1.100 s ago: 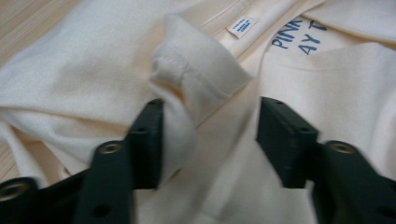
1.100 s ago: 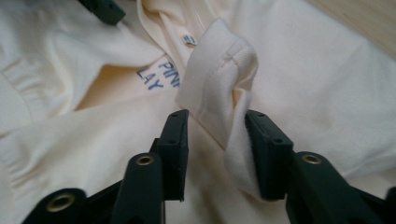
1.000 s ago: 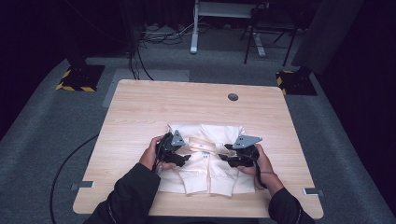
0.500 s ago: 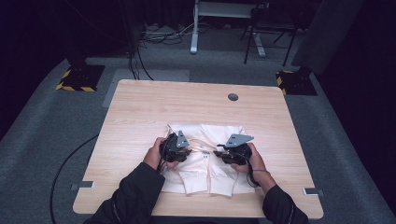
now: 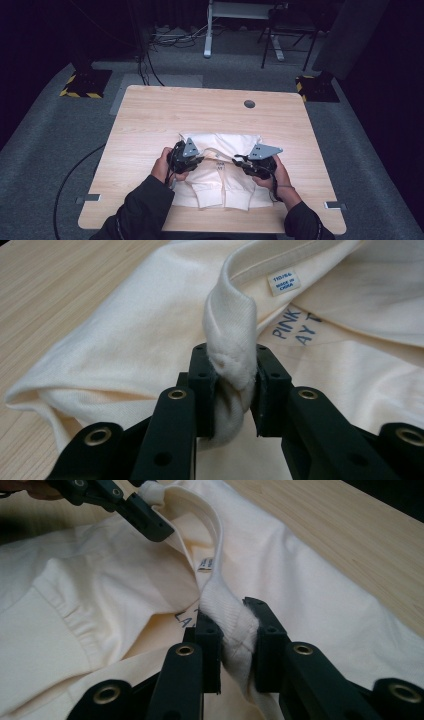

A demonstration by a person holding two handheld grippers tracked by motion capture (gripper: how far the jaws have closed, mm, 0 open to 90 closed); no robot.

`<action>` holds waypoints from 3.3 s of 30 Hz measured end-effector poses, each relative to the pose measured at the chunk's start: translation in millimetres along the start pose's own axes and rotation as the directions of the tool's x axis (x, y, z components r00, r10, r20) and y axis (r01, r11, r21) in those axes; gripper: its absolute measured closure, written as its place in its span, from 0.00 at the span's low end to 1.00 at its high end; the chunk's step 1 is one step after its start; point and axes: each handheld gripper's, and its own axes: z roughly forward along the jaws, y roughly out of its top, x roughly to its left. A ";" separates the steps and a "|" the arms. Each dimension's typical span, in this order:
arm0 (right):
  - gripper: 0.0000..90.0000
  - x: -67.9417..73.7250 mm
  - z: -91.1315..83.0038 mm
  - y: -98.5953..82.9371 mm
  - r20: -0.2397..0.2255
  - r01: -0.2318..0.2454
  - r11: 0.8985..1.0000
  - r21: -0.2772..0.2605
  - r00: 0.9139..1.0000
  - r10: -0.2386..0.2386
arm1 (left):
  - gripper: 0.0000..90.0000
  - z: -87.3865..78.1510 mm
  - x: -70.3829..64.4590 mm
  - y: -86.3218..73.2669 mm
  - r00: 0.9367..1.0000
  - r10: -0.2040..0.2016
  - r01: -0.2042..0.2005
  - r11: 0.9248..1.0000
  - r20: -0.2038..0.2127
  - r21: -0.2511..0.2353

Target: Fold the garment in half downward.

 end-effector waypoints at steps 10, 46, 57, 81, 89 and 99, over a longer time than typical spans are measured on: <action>0.87 18.1 -20.1 2.4 -0.041 0.056 0.998 -0.006 0.998 -0.057 | 0.82 -25.2 -15.7 0.1 0.997 0.057 -0.058 0.998 0.042 0.013; 0.77 63.9 -31.4 -51.3 -0.228 0.132 0.984 0.118 0.968 -0.103 | 0.71 -41.6 -59.2 -58.0 0.972 0.145 -0.174 0.972 0.184 0.157; 0.72 61.2 -38.2 -62.6 -0.223 0.082 0.991 0.107 0.973 -0.057 | 0.58 -50.9 -47.6 -73.8 0.981 0.065 -0.091 0.987 0.185 0.136; 0.09 32.7 -35.6 -39.7 -0.062 -0.013 0.998 0.069 0.998 0.018 | 0.08 -48.3 -40.2 -33.6 0.995 0.075 -0.073 0.997 0.061 -0.025; 0.07 37.6 -11.0 -50.8 -0.101 -0.006 0.989 0.145 0.995 0.021 | 0.09 -12.1 -38.1 -41.2 0.989 0.061 -0.074 0.993 0.135 0.089; 0.06 42.9 -11.4 -65.6 -0.098 -0.024 0.992 0.124 0.995 0.037 | 0.09 -14.2 -33.6 -60.8 0.984 -0.010 0.002 0.999 0.176 0.047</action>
